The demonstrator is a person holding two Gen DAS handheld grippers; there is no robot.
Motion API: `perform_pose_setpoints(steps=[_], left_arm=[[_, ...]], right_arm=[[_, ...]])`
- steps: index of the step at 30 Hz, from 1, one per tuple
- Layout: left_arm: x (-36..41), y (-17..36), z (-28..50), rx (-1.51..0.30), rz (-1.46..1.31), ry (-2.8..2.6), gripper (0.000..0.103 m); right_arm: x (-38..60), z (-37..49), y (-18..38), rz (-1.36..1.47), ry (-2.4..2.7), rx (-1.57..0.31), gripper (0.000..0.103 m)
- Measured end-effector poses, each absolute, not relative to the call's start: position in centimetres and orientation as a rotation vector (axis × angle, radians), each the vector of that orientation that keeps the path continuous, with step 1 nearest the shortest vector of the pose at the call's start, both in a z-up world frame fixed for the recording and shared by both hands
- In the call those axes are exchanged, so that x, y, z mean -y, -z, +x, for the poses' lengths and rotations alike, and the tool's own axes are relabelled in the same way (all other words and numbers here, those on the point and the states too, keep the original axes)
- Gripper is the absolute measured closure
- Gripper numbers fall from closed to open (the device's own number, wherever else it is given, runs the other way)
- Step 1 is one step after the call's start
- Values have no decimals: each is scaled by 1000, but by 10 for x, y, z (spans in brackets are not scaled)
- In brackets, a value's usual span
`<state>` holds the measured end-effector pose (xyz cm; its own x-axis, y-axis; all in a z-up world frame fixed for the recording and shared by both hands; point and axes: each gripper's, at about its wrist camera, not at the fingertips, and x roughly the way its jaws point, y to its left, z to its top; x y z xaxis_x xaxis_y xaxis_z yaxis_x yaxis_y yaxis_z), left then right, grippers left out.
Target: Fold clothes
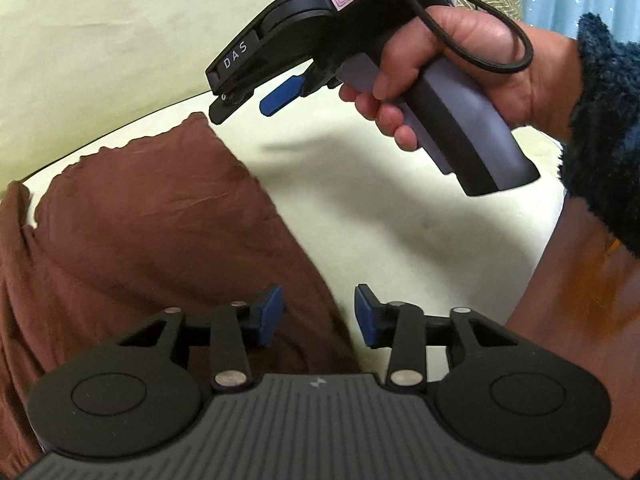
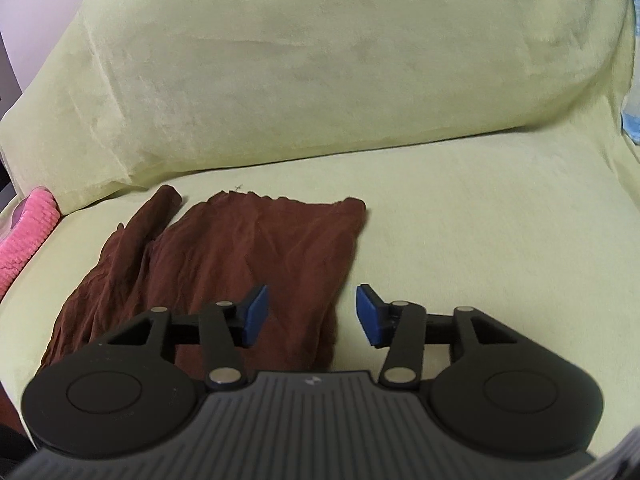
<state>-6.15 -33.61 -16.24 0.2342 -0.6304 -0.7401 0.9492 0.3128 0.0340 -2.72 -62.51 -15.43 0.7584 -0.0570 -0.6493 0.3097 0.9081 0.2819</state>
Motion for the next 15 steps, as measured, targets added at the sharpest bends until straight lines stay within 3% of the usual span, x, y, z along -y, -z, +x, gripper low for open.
perform_pose_setpoints(steps=[2,6,8,10,11,12,13,15], left_arm=[[350,169,-61,-701,573,1130,65],[364,168,-48,-741,551,1042,90],[369,167,-39,-779,530,1018,90],[375,165,-33,-801,515,997,84],[378,164,-33,-799,518,982,77],[382,163,-33,-797,521,967,59],[385,162,-33,-795,523,953,50],[394,165,-30,-801,538,916,50]], right_arm=[[629,-26,157,399,209,-694,59],[636,-20,154,402,179,-698,59],[640,-13,151,392,162,-707,58],[646,0,150,383,141,-728,57],[649,7,150,379,128,-741,55],[652,13,150,375,119,-751,55],[654,18,151,374,115,-758,54],[659,32,154,380,105,-783,53]])
